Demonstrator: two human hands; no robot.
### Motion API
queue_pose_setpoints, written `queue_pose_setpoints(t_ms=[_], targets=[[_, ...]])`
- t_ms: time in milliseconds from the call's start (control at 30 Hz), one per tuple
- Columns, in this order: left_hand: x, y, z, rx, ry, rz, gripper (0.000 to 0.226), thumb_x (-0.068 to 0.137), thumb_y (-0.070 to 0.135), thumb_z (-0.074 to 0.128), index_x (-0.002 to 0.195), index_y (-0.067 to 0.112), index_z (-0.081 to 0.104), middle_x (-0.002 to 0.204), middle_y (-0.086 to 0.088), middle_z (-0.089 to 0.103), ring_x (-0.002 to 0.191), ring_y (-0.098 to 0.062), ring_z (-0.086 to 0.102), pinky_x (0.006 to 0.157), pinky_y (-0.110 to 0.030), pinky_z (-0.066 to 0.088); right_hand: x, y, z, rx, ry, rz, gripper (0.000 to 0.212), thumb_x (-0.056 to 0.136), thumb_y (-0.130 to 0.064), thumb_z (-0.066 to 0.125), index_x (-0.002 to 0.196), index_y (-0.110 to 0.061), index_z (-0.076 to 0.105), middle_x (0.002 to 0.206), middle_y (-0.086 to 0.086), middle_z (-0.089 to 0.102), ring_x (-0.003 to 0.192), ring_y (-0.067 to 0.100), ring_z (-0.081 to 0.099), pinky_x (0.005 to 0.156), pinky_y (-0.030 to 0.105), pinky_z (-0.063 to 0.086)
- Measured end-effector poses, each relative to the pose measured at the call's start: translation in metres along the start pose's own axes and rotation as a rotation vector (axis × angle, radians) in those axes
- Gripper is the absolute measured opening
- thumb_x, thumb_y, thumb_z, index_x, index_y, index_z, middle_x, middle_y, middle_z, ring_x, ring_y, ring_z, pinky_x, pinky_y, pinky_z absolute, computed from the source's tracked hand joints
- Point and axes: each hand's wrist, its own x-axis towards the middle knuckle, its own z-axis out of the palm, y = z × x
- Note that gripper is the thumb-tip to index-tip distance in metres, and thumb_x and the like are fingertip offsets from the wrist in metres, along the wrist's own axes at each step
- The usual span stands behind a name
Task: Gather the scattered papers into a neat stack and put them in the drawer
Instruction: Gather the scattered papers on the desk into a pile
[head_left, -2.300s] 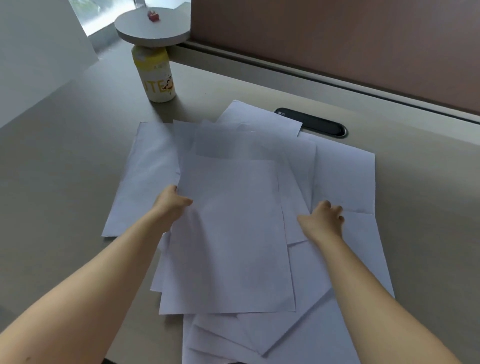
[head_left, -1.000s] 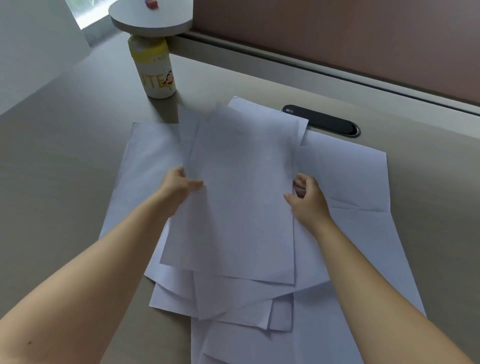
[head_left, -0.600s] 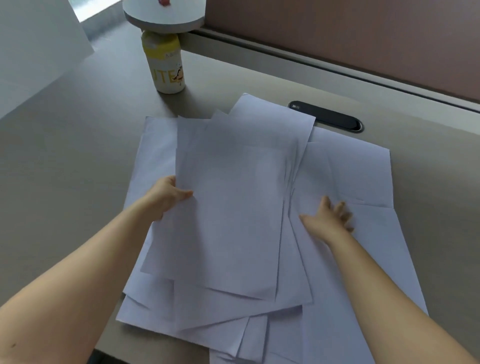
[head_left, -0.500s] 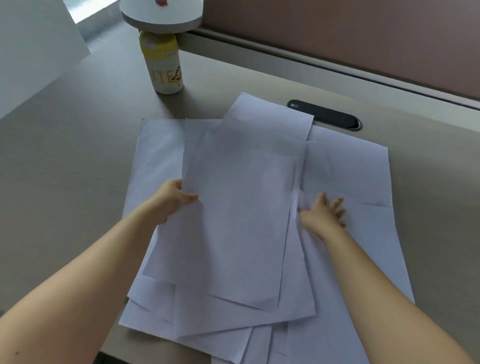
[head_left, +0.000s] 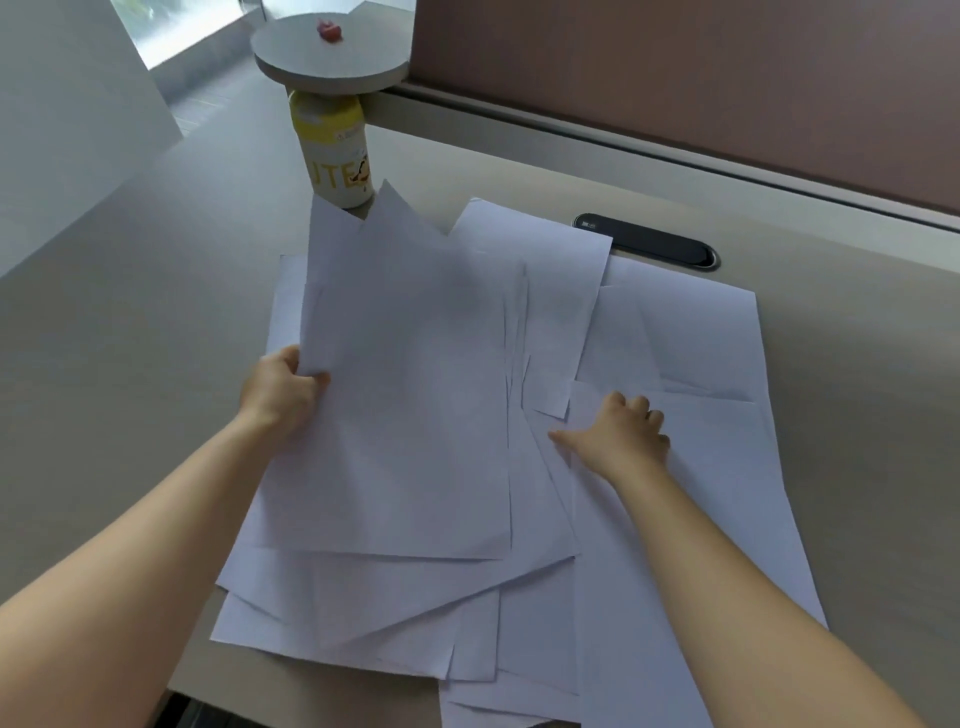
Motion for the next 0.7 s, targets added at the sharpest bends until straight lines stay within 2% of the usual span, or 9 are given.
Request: queue_pose_setpoints(t_ms=[100,233,333,400,467,533,567,633,700], targets=[[0.001,-0.008,-0.012,-0.007,-0.004,0.008,0.03,0.079,-0.002,0.057,0.109,0.003,0.062,0.105,-0.022,0.065,0.09,-0.024,0.055,0.095,-0.057,0.046,0.0,-0.003,0.003,-0.039,0.045,-0.009,0.074,0.08,-0.041,0.061,0.135,-0.001,0.032,0.141,0.017,0.032,0.129,0.034,0.031,0.102,0.039,0.034],[-0.006,-0.011,-0.013,-0.072,-0.027,0.044,0.025,0.081,-0.005,0.055,0.101,0.01,0.059,0.098,-0.012,0.058,0.091,-0.024,0.055,0.094,-0.052,0.048,-0.002,-0.001,0.002,-0.068,0.071,-0.039,0.053,0.085,-0.026,0.055,0.127,0.004,0.041,0.136,0.02,0.037,0.125,0.035,0.036,0.095,0.037,0.04],[-0.01,-0.011,-0.009,-0.146,-0.027,0.067,0.024,0.083,-0.008,0.052,0.097,0.011,0.054,0.083,-0.006,0.059,0.064,-0.012,0.062,0.068,-0.026,0.053,-0.004,0.0,0.003,-0.103,0.087,-0.069,0.029,0.088,-0.019,0.045,0.107,-0.002,0.057,0.119,0.019,0.053,0.111,0.035,0.05,0.086,0.034,0.043],[-0.01,-0.011,-0.005,-0.171,-0.036,0.071,0.023,0.083,-0.009,0.051,0.097,0.01,0.054,0.066,0.005,0.061,0.043,0.006,0.057,0.05,-0.012,0.049,-0.001,-0.002,-0.001,0.116,0.09,-0.05,0.021,0.087,-0.016,0.04,0.069,-0.011,0.05,0.088,0.016,0.054,0.088,0.033,0.051,0.066,0.03,0.039],[-0.01,-0.005,0.001,-0.193,-0.058,0.063,0.025,0.084,-0.009,0.05,0.103,0.007,0.057,0.068,0.004,0.063,0.051,-0.001,0.061,0.052,-0.012,0.051,0.005,-0.009,-0.011,0.406,0.126,-0.054,0.03,0.087,-0.015,0.037,0.057,-0.015,0.032,0.074,0.011,0.049,0.078,0.029,0.05,0.055,0.028,0.033],[-0.009,0.002,0.009,-0.156,-0.112,0.028,0.031,0.084,-0.007,0.051,0.114,0.0,0.058,0.09,-0.009,0.063,0.077,-0.02,0.06,0.073,-0.028,0.054,0.008,-0.024,-0.025,0.666,0.126,-0.085,0.03,0.088,-0.012,0.034,0.058,-0.013,0.035,0.066,0.011,0.05,0.065,0.03,0.054,0.053,0.026,0.041],[-0.008,0.006,0.014,-0.116,-0.153,0.005,0.033,0.084,-0.006,0.053,0.116,-0.001,0.057,0.098,-0.011,0.061,0.087,-0.022,0.056,0.082,-0.037,0.051,0.007,-0.033,-0.03,0.779,0.097,-0.1,0.029,0.088,-0.009,0.033,0.06,-0.012,0.038,0.063,0.009,0.049,0.058,0.025,0.053,0.05,0.025,0.044],[-0.008,0.013,0.023,-0.018,-0.25,-0.035,0.025,0.085,0.0,0.055,0.109,0.003,0.06,0.097,-0.011,0.058,0.09,-0.023,0.054,0.083,-0.04,0.047,0.002,-0.053,-0.035,0.943,-0.019,-0.134,0.028,0.09,-0.005,0.031,0.065,-0.009,0.042,0.061,0.008,0.049,0.047,0.017,0.056,0.049,0.025,0.046],[-0.006,0.016,0.031,0.039,-0.285,-0.068,0.009,0.088,0.005,0.051,0.09,0.008,0.059,0.093,-0.013,0.057,0.088,-0.023,0.053,0.08,-0.036,0.045,0.0,-0.069,-0.029,1.051,-0.202,-0.174,0.025,0.095,-0.011,0.031,0.075,-0.008,0.045,0.069,0.011,0.058,0.055,0.019,0.065,0.06,0.029,0.05]])
